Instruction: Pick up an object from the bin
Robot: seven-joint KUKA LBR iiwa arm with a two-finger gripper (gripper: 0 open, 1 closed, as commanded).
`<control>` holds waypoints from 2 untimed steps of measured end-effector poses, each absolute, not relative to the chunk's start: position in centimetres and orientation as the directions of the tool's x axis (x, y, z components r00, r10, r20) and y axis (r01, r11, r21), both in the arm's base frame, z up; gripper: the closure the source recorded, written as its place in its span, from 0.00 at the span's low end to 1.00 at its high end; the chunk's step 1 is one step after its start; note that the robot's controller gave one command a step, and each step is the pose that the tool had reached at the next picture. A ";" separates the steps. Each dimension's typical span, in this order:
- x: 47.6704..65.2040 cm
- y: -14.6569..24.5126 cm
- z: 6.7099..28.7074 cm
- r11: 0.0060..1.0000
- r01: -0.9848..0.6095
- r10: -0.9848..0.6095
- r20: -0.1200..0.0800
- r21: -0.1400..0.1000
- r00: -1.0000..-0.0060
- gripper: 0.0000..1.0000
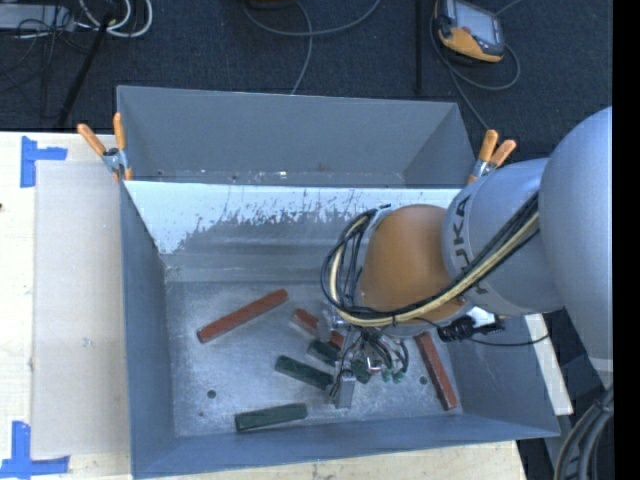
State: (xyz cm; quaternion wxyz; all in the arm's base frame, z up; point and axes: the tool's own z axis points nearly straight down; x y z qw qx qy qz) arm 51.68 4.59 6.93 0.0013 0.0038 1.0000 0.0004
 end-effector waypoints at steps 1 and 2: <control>52.1 4.5 7.6 1.000 0.010 0.010 -0.010 0.002 -1.000 1.00; 51.7 4.5 7.0 1.000 0.012 0.012 -0.001 0.001 -1.000 0.00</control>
Offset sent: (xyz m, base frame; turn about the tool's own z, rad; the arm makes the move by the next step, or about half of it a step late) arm 0.0000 0.0000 0.0000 0.0000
